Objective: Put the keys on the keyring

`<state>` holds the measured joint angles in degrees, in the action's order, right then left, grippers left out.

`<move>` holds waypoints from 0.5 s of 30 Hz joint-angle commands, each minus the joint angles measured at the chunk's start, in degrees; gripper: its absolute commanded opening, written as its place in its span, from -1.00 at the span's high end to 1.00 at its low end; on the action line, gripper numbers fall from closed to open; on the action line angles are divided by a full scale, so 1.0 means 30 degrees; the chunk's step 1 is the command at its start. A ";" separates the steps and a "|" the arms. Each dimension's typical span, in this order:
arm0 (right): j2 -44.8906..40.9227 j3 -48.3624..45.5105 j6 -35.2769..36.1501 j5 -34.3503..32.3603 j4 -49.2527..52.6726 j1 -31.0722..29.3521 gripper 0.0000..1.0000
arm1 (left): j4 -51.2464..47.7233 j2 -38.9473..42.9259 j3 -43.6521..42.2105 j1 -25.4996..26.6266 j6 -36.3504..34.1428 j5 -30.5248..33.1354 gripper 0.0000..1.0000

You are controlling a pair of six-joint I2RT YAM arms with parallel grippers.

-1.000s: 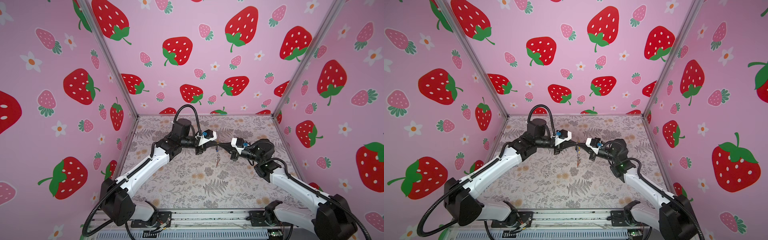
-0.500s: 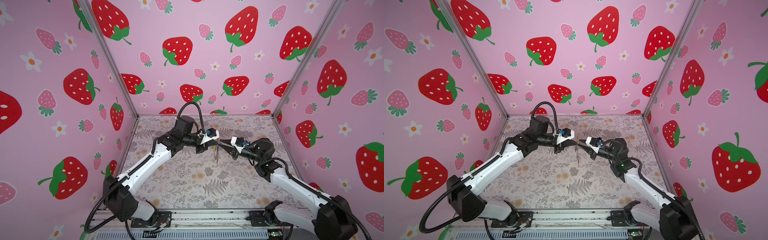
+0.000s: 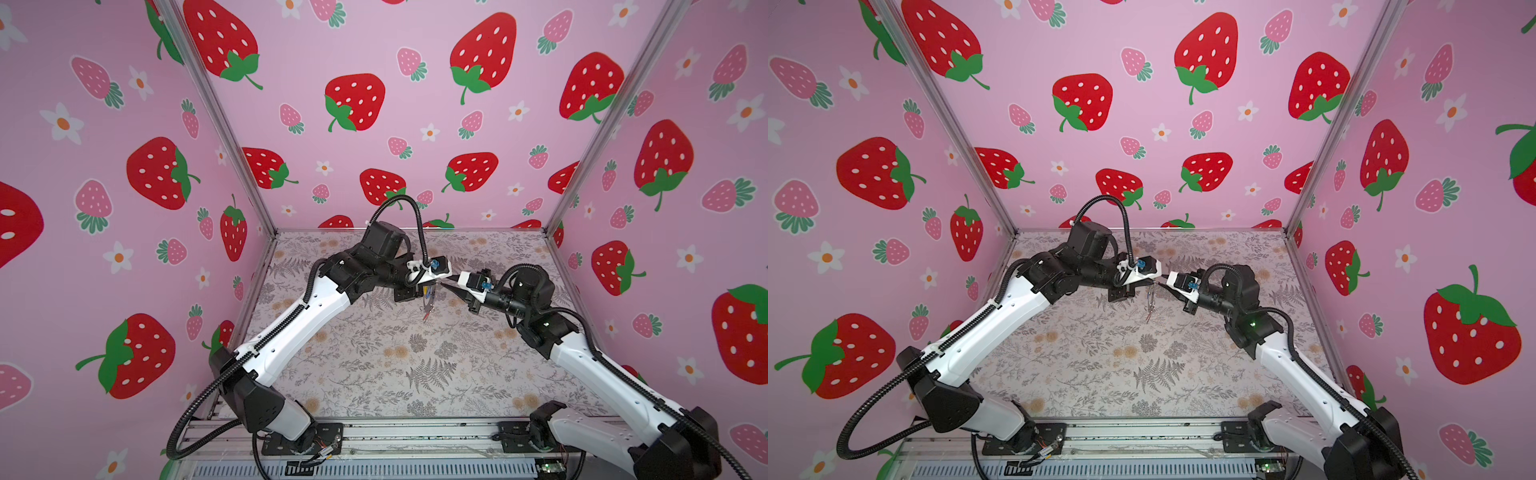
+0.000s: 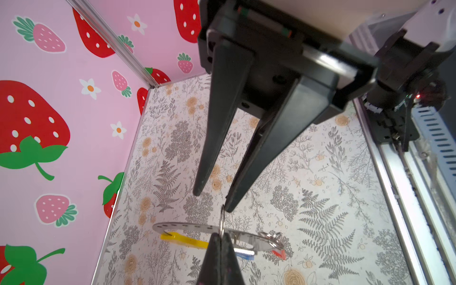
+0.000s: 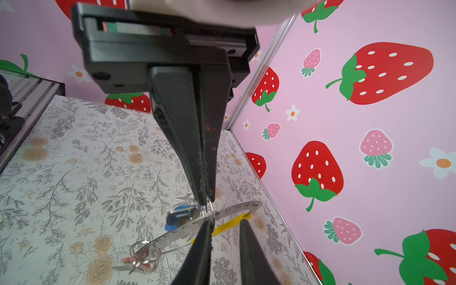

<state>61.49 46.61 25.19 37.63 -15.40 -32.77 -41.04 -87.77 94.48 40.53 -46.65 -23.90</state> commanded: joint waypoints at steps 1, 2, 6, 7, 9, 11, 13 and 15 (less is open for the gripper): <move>-0.0036 0.0430 0.0067 0.0901 0.0077 0.0114 0.58 | -0.1258 -0.0216 0.0914 0.0531 -0.0863 0.1414 1.00; -0.0026 0.0405 0.0041 0.0964 0.0079 0.0114 0.60 | -0.1213 -0.0243 0.0994 0.0643 -0.0803 0.1568 1.00; 0.0032 0.0225 -0.0236 0.1168 -0.0229 0.0122 0.61 | -0.1272 -0.0301 0.1217 0.0879 -0.0733 0.1909 1.00; 0.0067 0.0229 -0.0293 0.1215 -0.0232 0.0117 0.61 | -0.1236 -0.0279 0.1256 0.0902 -0.0709 0.1903 1.00; 0.0223 0.0206 -0.0457 0.1343 -0.0308 0.0117 0.63 | -0.1218 -0.0282 0.1349 0.0941 -0.0688 0.1873 1.00; 0.0345 0.0144 -0.0694 0.1516 -0.0522 0.0114 0.67 | -0.1216 -0.0313 0.1479 0.1003 -0.0698 0.1825 1.00; 0.0439 0.0050 -0.0869 0.1550 -0.0664 0.0114 0.69 | -0.1148 -0.0333 0.1529 0.1049 -0.0645 0.1755 1.00; 0.0450 0.0027 -0.1041 0.1687 -0.0727 0.0114 0.68 | -0.1071 -0.0307 0.1555 0.1103 -0.0557 0.1737 1.00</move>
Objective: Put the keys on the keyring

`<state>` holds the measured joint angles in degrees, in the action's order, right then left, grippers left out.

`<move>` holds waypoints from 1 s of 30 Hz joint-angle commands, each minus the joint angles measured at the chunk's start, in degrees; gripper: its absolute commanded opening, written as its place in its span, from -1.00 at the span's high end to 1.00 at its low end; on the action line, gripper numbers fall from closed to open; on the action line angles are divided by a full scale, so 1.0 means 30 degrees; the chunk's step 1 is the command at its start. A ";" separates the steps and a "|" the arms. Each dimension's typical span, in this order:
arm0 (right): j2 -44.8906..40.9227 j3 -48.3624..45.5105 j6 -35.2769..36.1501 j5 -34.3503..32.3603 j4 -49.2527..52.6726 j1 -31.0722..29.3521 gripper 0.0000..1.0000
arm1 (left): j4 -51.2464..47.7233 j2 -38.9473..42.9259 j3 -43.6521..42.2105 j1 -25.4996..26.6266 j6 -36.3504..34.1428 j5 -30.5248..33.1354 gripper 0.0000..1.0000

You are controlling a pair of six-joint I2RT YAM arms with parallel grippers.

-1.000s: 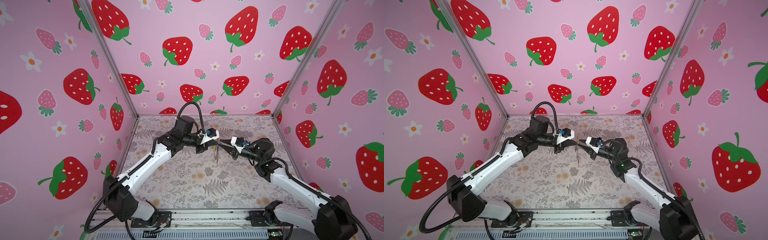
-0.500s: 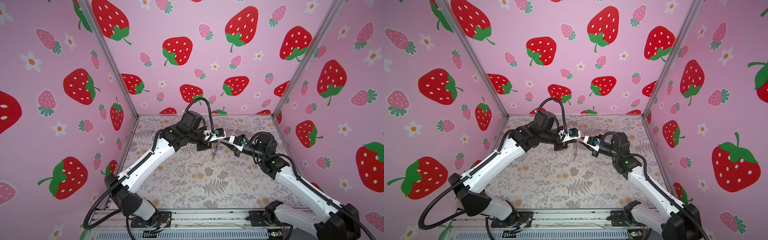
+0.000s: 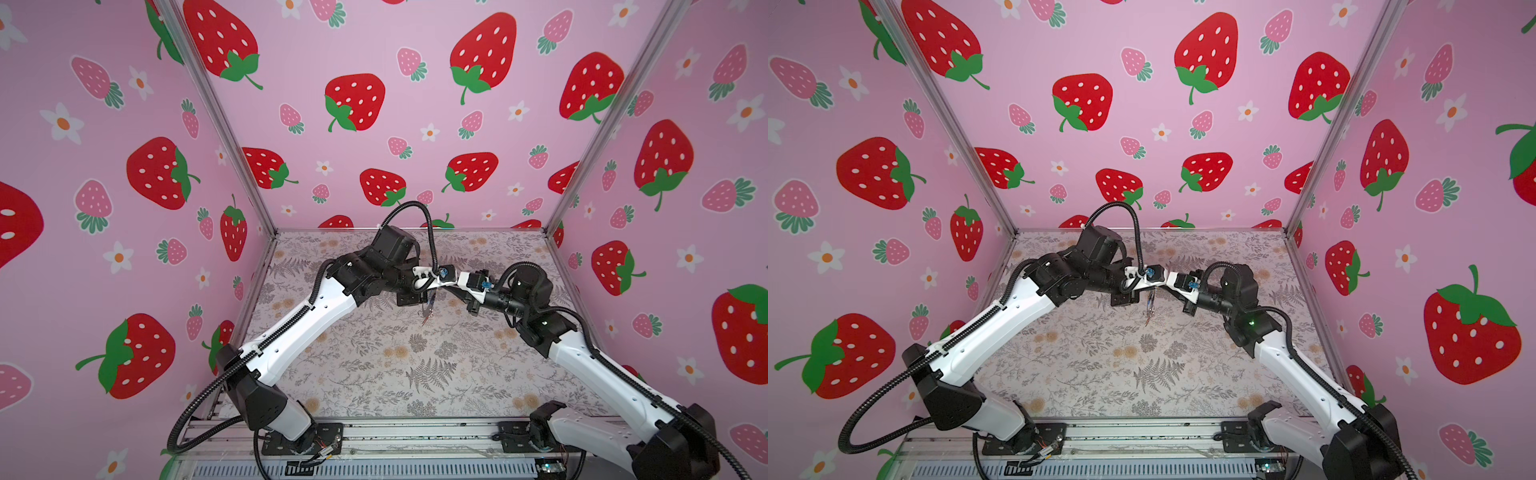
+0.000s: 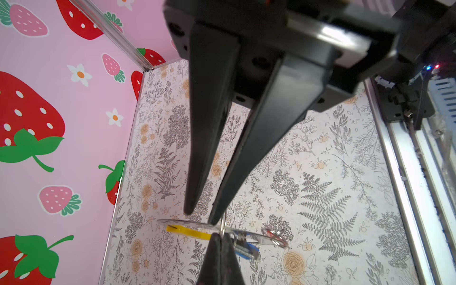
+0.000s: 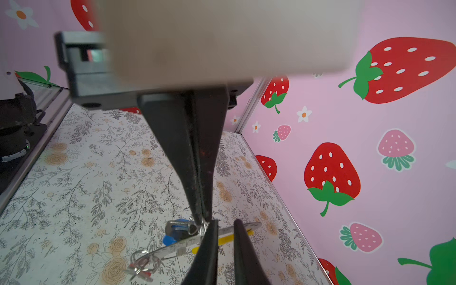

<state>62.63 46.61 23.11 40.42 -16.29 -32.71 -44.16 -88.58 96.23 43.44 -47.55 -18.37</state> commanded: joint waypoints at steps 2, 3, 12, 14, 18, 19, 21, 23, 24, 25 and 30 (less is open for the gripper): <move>0.0060 -0.0053 -0.0574 0.0935 -0.0592 0.0092 0.65 | 0.0008 -0.0063 0.0962 0.0125 -0.0241 -0.0036 1.00; 0.0034 -0.0089 -0.0642 0.1033 -0.0658 0.0092 0.65 | -0.0011 -0.0076 0.0951 0.0136 -0.0260 0.0008 1.00; -0.0506 -0.0401 -0.0822 0.0441 -0.1093 0.0122 0.61 | 0.0031 -0.0087 0.0843 0.0133 -0.0205 0.0677 1.00; -0.0661 -0.0505 -0.0762 0.0640 -0.1135 0.0122 0.59 | 0.0104 -0.0057 0.0752 0.0125 -0.0125 0.0760 1.00; -0.0527 -0.0507 -0.0850 0.1344 -0.0887 0.0122 0.58 | 0.0378 -0.0064 0.0774 0.0126 -0.0061 0.0879 1.00; -0.0439 -0.0479 -0.0892 0.1505 -0.0789 0.0122 0.58 | 0.0435 -0.0065 0.0817 0.0135 -0.0022 0.0854 1.00; -0.0156 -0.0376 -0.1136 0.1842 -0.0736 0.0122 0.58 | 0.0505 -0.0107 0.0825 0.0125 -0.0029 0.0735 1.00; 0.0033 -0.0304 -0.1287 0.1777 -0.0838 0.0122 0.59 | 0.0438 -0.0154 0.0912 0.0120 -0.0029 0.0544 1.00; 0.0122 -0.0251 -0.1289 0.1720 -0.0816 0.0136 0.59 | 0.0496 -0.0148 0.0859 0.0135 -0.0058 0.0422 1.00; 0.0182 -0.0233 -0.1289 0.1617 -0.0838 0.0127 0.60 | 0.0597 -0.0077 0.0817 0.0107 0.0021 0.0339 1.00; 0.0429 -0.0273 -0.1314 0.1556 -0.1068 0.0123 0.69 | 0.0860 0.0111 0.0474 0.0121 0.0121 0.0118 1.00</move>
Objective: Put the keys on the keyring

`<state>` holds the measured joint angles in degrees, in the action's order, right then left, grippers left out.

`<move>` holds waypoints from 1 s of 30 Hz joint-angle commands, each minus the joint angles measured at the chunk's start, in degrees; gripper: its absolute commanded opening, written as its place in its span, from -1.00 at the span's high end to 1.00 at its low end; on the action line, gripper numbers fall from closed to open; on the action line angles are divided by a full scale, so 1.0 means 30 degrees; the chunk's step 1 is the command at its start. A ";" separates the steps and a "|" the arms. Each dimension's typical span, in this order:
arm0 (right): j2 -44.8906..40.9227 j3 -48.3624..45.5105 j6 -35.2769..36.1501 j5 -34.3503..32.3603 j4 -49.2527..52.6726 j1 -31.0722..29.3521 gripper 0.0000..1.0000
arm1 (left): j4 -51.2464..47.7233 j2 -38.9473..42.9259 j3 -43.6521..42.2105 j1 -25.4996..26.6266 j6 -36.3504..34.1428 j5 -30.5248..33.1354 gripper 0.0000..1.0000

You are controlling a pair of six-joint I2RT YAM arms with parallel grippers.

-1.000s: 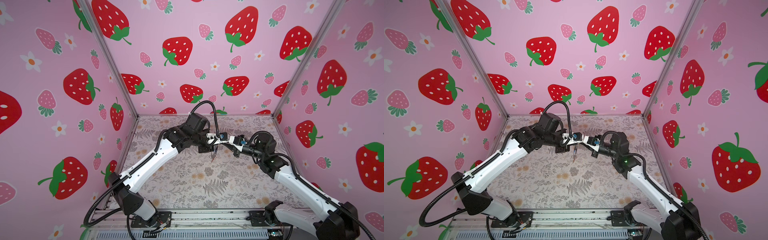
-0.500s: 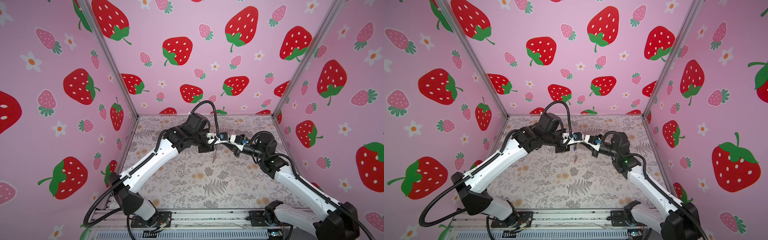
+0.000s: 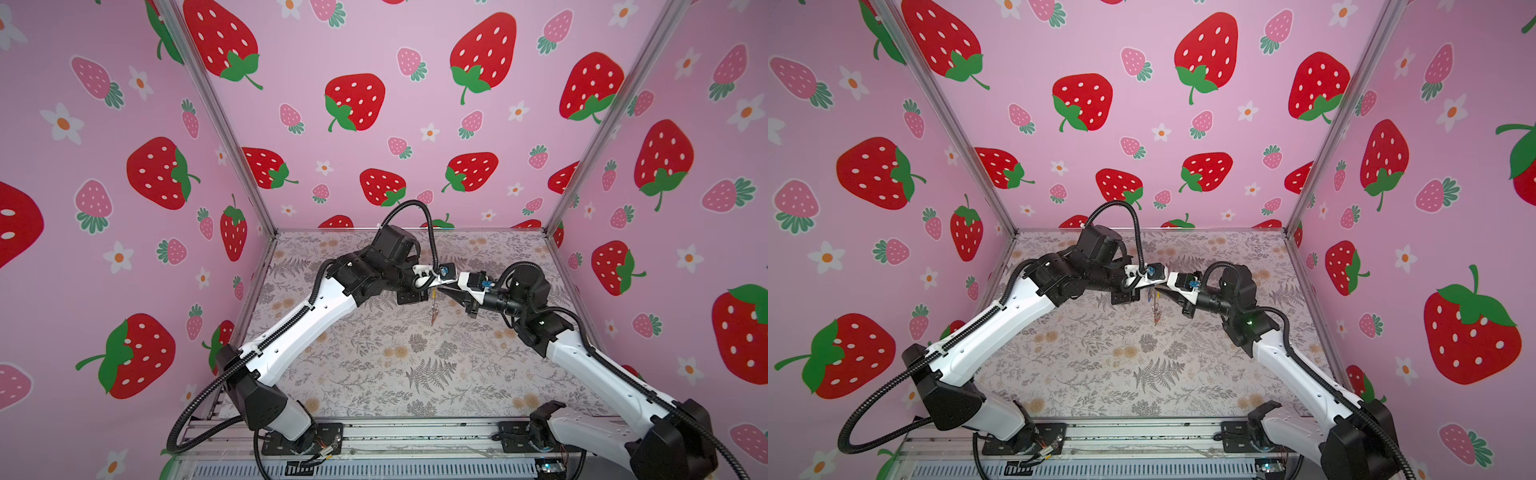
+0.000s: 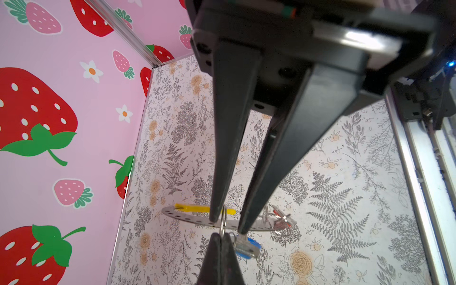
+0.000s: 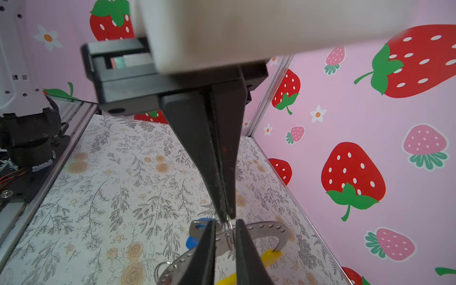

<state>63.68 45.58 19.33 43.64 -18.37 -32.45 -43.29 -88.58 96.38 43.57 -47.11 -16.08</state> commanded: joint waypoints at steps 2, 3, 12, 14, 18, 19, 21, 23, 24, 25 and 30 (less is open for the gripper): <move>0.0129 0.0018 -0.0173 0.0591 -0.0634 0.0037 0.78 | 0.0524 0.0077 0.0420 0.0086 0.0002 -0.0725 1.00; 0.0078 -0.0006 -0.0204 0.0583 -0.0772 0.0034 0.81 | 0.0546 0.0076 0.0414 0.0077 0.0023 -0.0746 1.00; -0.0053 -0.0414 -0.0817 0.0726 -0.1809 0.0034 1.00 | 0.1833 0.0273 -0.0373 -0.0015 0.0714 -0.1106 0.80; -0.0080 -0.0690 -0.1516 0.0695 -0.2853 0.0049 1.00 | 0.2770 0.0681 -0.1133 -0.0312 0.1431 -0.1568 0.39; -0.0148 -0.1058 -0.2323 0.0839 -0.4218 0.0034 1.00 | 0.6116 0.2319 -0.3858 -0.2012 0.4073 -0.4105 0.18; -0.0148 -0.1073 -0.2450 0.0898 -0.4469 0.0054 1.00 | 0.7011 0.2790 -0.4654 -0.2517 0.4850 -0.4815 0.19; -0.0155 -0.1073 -0.2687 0.0968 -0.4863 0.0034 1.00 | 0.8279 0.3518 -0.5789 -0.3140 0.5897 -0.5642 0.22; -0.0104 -0.1073 -0.2838 0.1082 -0.5277 0.0035 1.00 | 0.8509 0.3827 -0.6323 -0.3281 0.6177 -0.6002 0.27; -0.0127 -0.1069 -0.2894 0.1174 -0.5413 0.0049 1.00 | 0.8460 0.3832 -0.6402 -0.3320 0.6205 -0.6258 0.28; -0.0051 -0.1073 -0.2953 0.1242 -0.5575 0.0039 1.00 | 0.8424 0.3820 -0.6403 -0.3302 0.6288 -0.6597 0.31; 0.0035 -0.1155 -0.3257 0.1320 -0.6497 0.0034 1.00 | 0.9506 0.3726 -0.6703 -0.3287 0.6829 -0.8098 0.45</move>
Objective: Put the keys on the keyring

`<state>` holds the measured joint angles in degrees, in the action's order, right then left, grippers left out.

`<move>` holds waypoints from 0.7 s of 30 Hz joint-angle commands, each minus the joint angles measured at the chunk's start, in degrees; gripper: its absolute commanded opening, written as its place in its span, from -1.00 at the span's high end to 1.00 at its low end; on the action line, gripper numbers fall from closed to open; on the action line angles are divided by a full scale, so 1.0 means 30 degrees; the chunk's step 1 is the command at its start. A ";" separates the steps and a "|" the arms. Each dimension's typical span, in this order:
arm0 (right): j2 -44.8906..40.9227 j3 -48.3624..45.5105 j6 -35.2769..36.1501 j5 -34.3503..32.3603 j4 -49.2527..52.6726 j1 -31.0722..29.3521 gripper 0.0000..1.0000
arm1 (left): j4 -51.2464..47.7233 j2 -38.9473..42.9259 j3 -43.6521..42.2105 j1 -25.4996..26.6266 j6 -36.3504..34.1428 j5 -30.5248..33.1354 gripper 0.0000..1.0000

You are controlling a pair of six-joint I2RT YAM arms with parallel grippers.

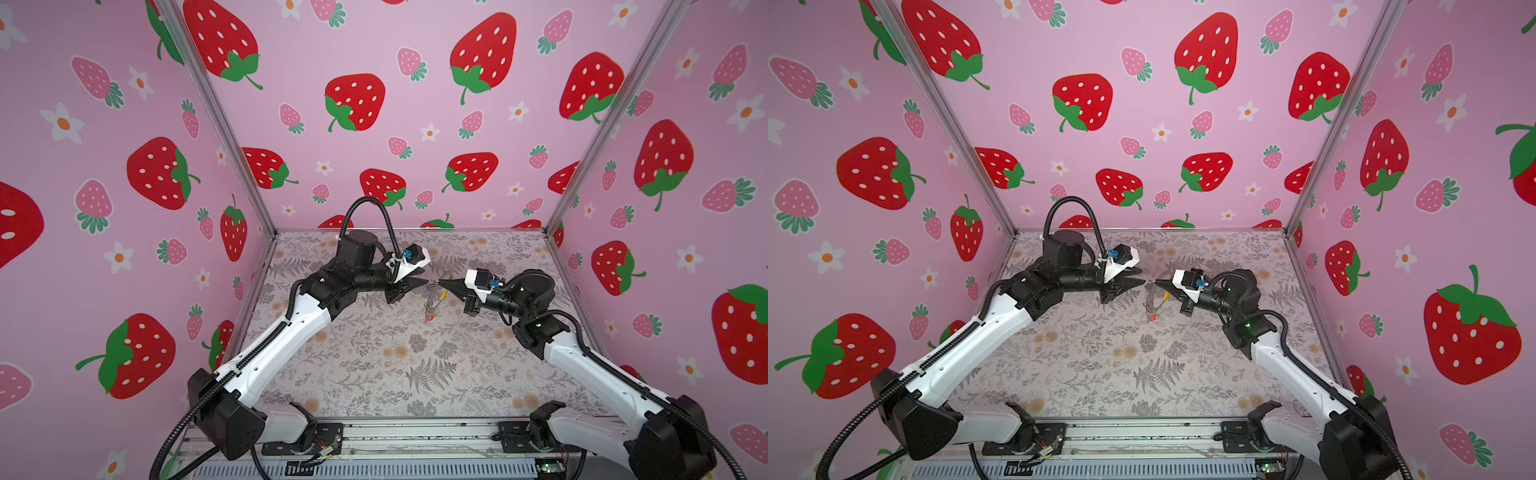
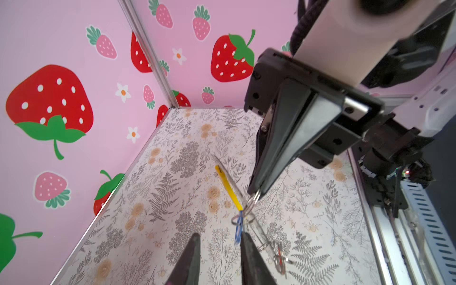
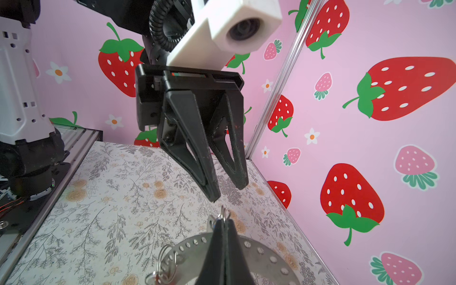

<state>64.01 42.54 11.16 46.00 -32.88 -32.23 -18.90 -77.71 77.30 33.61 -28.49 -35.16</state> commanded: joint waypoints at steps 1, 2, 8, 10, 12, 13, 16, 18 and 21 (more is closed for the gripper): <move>-0.0052 -0.0205 -0.0626 0.0533 -0.1996 -0.0031 1.00 | 0.1460 0.0054 -0.0351 0.0019 0.0659 -0.1831 0.48; -0.0044 -0.0260 -0.0779 0.0517 -0.2320 -0.0031 1.00 | 0.1492 -0.0007 -0.0285 0.0014 0.0651 -0.2098 0.56; 0.0161 -0.0236 -0.1419 0.0746 -0.3630 -0.0038 1.00 | 0.1178 -0.0366 -0.0116 0.0048 0.0603 -0.2361 0.63; 0.0168 -0.0165 -0.1438 0.0752 -0.3684 -0.0039 1.00 | 0.1121 -0.0418 -0.0103 0.0048 0.0591 -0.2362 0.61; 0.0138 -0.0119 -0.1434 0.0851 -0.3787 -0.0020 1.00 | 0.0972 -0.0519 -0.0047 0.0096 0.0510 -0.2380 0.62; 0.0137 -0.0083 -0.1481 0.0840 -0.3851 -0.0036 1.00 | 0.0889 -0.0565 0.0027 0.0162 0.0419 -0.2359 0.61; 0.0177 -0.0050 -0.1599 0.0946 -0.4063 -0.0038 1.00 | 0.0552 -0.0825 0.0298 0.0324 0.0079 -0.2431 0.65; 0.0194 -0.0095 -0.1719 0.0936 -0.4349 -0.0039 1.00 | 0.0234 -0.1000 0.0523 0.0498 -0.0212 -0.2457 0.70; 0.0214 -0.0228 -0.1930 0.0847 -0.4881 -0.0031 1.00 | -0.0401 -0.1278 0.0920 0.0720 -0.0605 -0.2744 0.81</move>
<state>64.55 42.00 6.83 47.57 -42.96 -32.23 -17.89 -80.51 77.34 35.11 -28.18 -41.17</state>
